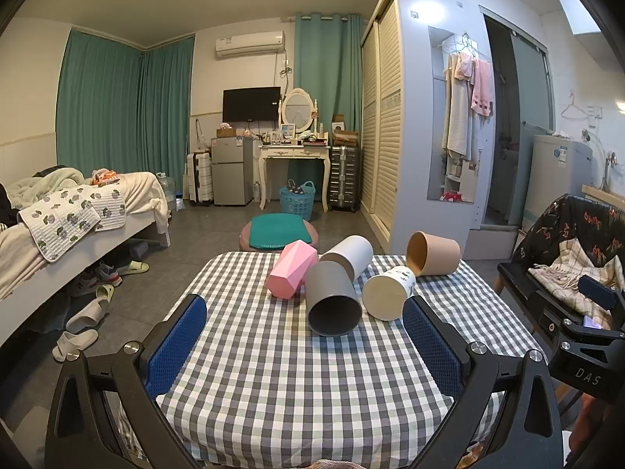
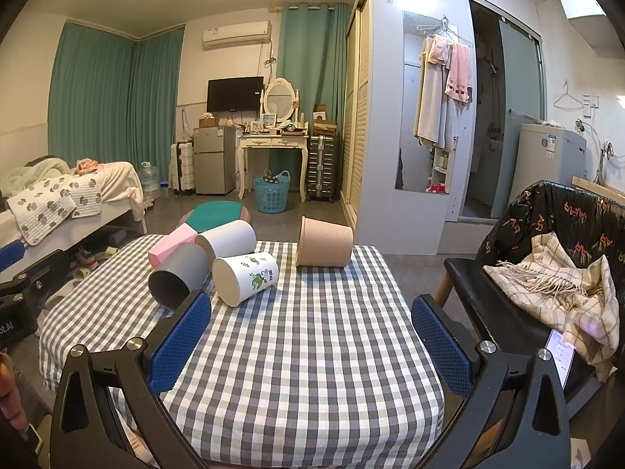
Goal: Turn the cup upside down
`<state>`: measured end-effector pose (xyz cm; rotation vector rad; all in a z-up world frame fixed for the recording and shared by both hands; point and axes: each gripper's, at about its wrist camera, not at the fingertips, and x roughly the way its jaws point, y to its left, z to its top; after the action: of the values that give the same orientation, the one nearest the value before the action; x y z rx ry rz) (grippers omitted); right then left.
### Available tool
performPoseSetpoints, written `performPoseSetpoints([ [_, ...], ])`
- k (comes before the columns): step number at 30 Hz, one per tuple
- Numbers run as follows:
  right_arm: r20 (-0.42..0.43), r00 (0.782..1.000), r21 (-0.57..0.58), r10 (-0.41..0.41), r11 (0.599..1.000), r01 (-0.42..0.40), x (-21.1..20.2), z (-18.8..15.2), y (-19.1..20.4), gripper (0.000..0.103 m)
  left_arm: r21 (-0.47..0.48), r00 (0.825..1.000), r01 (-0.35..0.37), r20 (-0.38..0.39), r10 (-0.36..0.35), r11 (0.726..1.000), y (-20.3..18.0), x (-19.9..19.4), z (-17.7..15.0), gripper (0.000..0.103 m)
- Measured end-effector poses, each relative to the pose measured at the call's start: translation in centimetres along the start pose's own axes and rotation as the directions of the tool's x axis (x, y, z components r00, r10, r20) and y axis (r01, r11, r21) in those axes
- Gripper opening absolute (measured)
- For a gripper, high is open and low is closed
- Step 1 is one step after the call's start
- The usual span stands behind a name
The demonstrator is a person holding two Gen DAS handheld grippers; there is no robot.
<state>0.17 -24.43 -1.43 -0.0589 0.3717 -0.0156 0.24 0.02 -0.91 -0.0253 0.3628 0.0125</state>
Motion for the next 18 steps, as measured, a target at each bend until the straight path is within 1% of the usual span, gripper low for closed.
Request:
performPoseSetpoints([
  [18,-0.005,1.000,0.004,0.003,1.000,-0.003,0.12,-0.14,0.23,0.103,0.001,1.000,0.001,0.001,-0.001,1.000,0.04,-0.03,0.06,0.103],
])
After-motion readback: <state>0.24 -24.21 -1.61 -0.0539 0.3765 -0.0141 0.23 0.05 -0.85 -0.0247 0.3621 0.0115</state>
